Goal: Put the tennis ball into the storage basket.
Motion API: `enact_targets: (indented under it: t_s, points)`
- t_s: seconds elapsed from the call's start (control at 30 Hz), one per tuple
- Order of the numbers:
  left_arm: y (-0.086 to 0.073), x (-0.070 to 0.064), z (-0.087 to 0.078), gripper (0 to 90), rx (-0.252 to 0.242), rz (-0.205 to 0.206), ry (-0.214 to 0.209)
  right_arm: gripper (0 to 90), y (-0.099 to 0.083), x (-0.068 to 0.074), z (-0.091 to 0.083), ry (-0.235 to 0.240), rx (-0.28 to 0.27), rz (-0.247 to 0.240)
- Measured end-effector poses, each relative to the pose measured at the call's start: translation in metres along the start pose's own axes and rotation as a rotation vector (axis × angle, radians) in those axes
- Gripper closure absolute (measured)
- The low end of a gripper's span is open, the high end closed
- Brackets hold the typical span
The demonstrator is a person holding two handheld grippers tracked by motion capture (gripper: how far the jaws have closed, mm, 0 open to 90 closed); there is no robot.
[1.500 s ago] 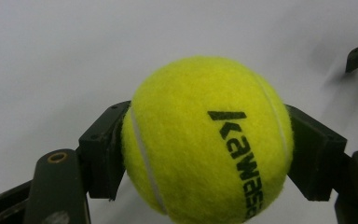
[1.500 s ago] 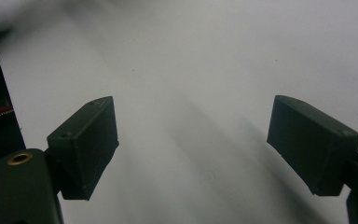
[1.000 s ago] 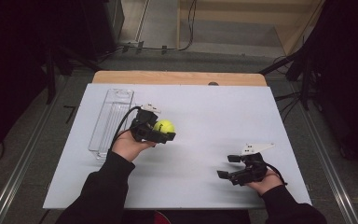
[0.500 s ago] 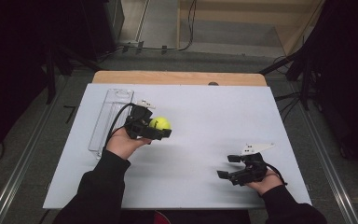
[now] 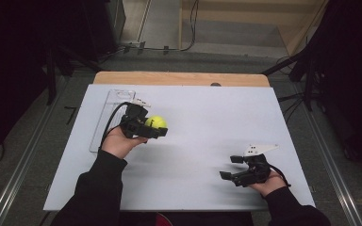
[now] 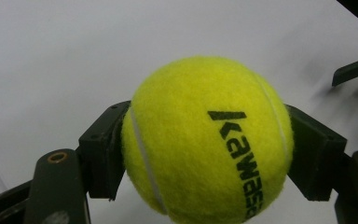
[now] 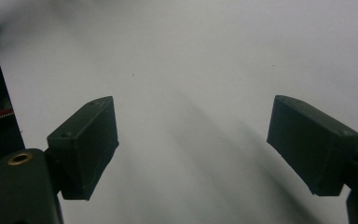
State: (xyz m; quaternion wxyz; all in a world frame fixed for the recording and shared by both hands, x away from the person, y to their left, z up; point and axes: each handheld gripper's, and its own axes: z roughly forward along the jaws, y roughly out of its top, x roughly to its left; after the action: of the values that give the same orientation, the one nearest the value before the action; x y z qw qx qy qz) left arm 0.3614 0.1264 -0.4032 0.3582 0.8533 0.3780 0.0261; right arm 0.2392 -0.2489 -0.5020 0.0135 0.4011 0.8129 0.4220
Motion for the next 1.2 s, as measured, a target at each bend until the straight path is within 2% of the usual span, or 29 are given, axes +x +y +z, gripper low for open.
enact_targets:
  t_s: [0.4, 0.7, 1.2]
  points:
    - [-0.003, 0.016, -0.012, 26.0, -0.005, -0.034, 0.012, 14.3, 0.0, 0.0, 0.001, 0.0, 0.006, 0.001]
    - [-0.005, 0.026, -0.021, 26.0, -0.015, -0.053, 0.049, 14.3, 0.0, 0.0, 0.001, -0.001, 0.006, 0.0]
    - [-0.009, 0.042, -0.034, 26.0, -0.03, -0.09, 0.08, 14.3, 0.0, 0.0, 0.001, 0.0, 0.006, 0.0]
